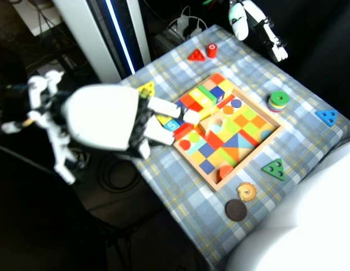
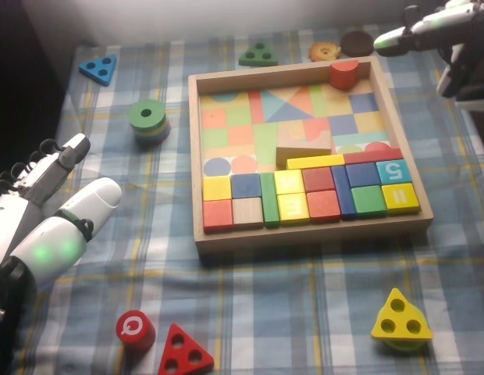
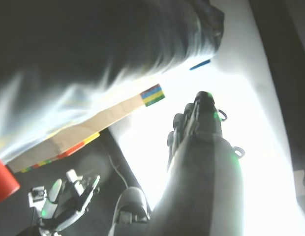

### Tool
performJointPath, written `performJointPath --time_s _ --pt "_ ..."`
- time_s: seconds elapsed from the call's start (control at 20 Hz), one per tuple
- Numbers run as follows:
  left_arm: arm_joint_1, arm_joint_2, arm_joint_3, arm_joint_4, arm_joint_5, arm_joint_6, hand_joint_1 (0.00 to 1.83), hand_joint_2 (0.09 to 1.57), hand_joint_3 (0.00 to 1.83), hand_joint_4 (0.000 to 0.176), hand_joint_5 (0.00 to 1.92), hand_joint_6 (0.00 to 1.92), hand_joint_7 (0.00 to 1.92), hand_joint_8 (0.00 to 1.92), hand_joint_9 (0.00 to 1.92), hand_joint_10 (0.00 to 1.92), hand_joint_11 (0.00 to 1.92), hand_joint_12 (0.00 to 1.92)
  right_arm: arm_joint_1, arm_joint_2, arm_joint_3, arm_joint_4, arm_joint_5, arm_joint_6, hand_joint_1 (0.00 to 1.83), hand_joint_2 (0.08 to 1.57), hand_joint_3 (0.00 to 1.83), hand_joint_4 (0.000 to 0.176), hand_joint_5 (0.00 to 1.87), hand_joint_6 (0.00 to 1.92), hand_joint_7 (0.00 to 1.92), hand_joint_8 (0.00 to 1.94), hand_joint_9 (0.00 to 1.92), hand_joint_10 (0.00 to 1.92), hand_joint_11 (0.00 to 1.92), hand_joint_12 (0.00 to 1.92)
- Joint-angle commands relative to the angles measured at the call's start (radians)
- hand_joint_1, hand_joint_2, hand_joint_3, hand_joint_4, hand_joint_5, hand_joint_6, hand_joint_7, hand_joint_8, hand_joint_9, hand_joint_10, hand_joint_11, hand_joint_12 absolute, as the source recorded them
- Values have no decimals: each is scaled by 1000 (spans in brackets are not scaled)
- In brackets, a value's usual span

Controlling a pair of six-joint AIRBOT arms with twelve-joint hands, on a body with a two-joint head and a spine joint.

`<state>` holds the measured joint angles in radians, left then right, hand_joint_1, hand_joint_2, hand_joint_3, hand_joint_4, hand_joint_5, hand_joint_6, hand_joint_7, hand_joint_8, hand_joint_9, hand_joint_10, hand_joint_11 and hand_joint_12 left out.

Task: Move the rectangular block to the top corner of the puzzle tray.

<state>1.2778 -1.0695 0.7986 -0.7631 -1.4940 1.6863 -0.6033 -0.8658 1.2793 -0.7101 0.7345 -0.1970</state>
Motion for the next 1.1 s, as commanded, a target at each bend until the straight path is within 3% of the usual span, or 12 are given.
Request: performJointPath --time_s 0.0,0.1,0.2,0.3,0.45,0.55,0.7,0.75,0.9,0.95,1.0,1.05 --pt "-6 1 1 47 -111 -3 0 1197 1 80 191 0 205 1 86 6 3 1 32 -5 14 8 53 47 1671 1118 0 0 523 22 1533 1941 1717 1921 1775 1921" --pt "-6 0 2 47 -106 -3 0 1198 2 70 199 3 201 0 86 5 0 0 78 -31 54 -106 39 196 1758 1127 2 0 529 15 1528 1941 1706 1921 1767 1921" --pt "-6 0 1 49 -99 -3 0 1199 2 80 195 1 193 0 80 2 4 2 131 -73 100 -249 23 352 1794 1128 1 0 494 3 1431 1941 1637 1921 1706 1921" --pt "-6 0 2 49 -97 -3 0 1200 2 74 202 4 197 2 87 4 5 3 165 -89 100 -333 -6 357 1803 1119 0 0 491 4 1435 1941 1639 1921 1696 1921" --pt "-6 0 3 51 -95 -3 0 1201 1 70 206 4 200 2 90 5 0 1 218 -125 118 -487 -31 437 1714 1157 17 0 466 2 1513 1941 1713 1921 1740 1921" --pt "-6 -1 4 53 -92 -3 0 1193 0 75 211 5 205 4 87 3 0 0 226 -180 179 -577 -31 518 1555 1207 39 0 435 4 1425 1941 1581 1921 1605 1921" --pt "-6 -1 4 53 -89 -3 0 1199 1 68 220 6 213 5 100 7 0 0 231 -211 198 -648 -50 521 1510 1249 46 0 390 2 1360 1941 1514 1921 1550 1921" --pt "-6 -1 4 54 -88 -3 0 1196 0 85 215 3 201 0 87 1 0 0 238 -218 199 -680 -59 521 1513 1244 36 0 434 18 1300 1941 1463 1921 1500 1921" --pt "-6 -3 7 54 -89 -3 0 1201 2 79 213 3 205 5 102 7 0 0 237 -239 206 -709 -64 522 1533 1220 10 0 665 95 1291 1941 1457 1921 1520 1921" --pt "-6 -2 6 54 -90 -3 0 1195 0 75 214 3 205 4 99 6 0 0 224 -255 214 -715 -54 527 1121 1300 91 0 562 1367 1215 1941 1371 1921 1441 1921" --pt "-6 -2 8 54 -89 -3 0 1200 1 68 223 7 210 6 99 5 0 0 217 -273 228 -732 -48 541 1339 1262 64 0 356 1162 1211 1941 1379 1921 1454 1921" --pt "-6 -4 11 54 -82 -3 0 1196 0 68 221 5 207 4 98 5 0 0 212 -292 243 -747 -44 555 1427 1236 39 0 307 528 1250 1941 1429 1921 1495 1921"
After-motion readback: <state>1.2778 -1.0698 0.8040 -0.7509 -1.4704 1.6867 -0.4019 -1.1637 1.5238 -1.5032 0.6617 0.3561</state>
